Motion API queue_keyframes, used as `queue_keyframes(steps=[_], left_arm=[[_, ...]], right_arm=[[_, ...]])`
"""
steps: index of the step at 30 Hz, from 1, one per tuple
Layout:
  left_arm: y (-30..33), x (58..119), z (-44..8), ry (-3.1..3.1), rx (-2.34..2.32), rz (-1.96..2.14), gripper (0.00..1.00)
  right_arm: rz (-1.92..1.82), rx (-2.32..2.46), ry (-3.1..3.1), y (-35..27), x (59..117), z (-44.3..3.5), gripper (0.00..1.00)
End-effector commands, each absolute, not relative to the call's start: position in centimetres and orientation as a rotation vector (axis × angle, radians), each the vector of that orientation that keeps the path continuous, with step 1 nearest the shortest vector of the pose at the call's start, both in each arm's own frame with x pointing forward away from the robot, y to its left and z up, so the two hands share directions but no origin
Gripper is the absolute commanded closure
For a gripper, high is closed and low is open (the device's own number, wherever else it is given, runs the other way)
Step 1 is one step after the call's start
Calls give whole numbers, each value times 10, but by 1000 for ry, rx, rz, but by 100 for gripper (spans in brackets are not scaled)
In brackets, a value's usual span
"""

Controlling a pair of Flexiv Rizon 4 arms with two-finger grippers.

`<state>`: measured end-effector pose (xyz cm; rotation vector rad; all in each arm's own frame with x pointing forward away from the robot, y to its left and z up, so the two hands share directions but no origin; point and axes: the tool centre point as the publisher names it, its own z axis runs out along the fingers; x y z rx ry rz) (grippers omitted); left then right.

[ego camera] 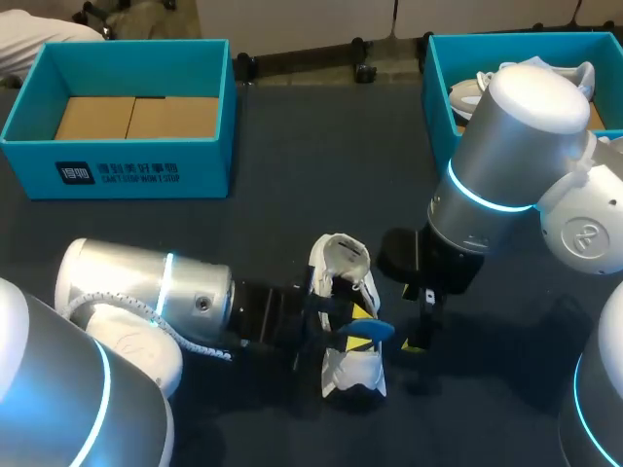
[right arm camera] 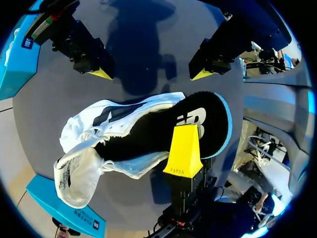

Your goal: Take the shoe out of the shoebox, open the shoe tongue, remove and reinsert the insole, then place the shoe into the shoebox

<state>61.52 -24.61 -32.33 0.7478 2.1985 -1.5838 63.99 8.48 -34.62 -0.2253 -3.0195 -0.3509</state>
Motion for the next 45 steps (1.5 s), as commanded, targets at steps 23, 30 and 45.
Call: queue_keyframes(steps=[23, 30, 45], left_arm=[[-233, 631, -352, 1954, 953, -1322, 100], [-237, 634, -347, 1943, 929, -1320, 100], [-237, 625, -325, 2038, 813, -1531, 71]], right_arm=[[-353, -225, -3021, 85, 639, -347, 0], [-353, -225, -3021, 85, 639, -347, 0], [-353, -225, -3021, 85, 639, -347, 0]])
